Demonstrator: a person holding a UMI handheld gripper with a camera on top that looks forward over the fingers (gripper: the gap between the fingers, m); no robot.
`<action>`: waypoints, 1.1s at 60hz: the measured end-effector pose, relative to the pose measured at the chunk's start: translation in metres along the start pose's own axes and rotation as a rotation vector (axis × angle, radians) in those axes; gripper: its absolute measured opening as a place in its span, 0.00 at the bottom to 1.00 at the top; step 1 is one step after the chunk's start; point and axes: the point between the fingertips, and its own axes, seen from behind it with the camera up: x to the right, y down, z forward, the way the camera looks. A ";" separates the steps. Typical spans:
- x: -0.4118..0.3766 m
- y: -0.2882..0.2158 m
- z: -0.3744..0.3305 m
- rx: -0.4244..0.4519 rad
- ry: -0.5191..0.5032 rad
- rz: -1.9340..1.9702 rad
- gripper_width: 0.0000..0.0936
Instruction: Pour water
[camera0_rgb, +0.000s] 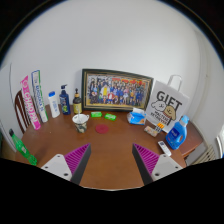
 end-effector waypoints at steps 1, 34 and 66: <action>-0.003 0.001 0.000 0.000 -0.004 0.000 0.91; -0.302 0.108 -0.041 0.015 -0.301 -0.007 0.92; -0.437 0.099 0.026 0.157 -0.291 0.044 0.80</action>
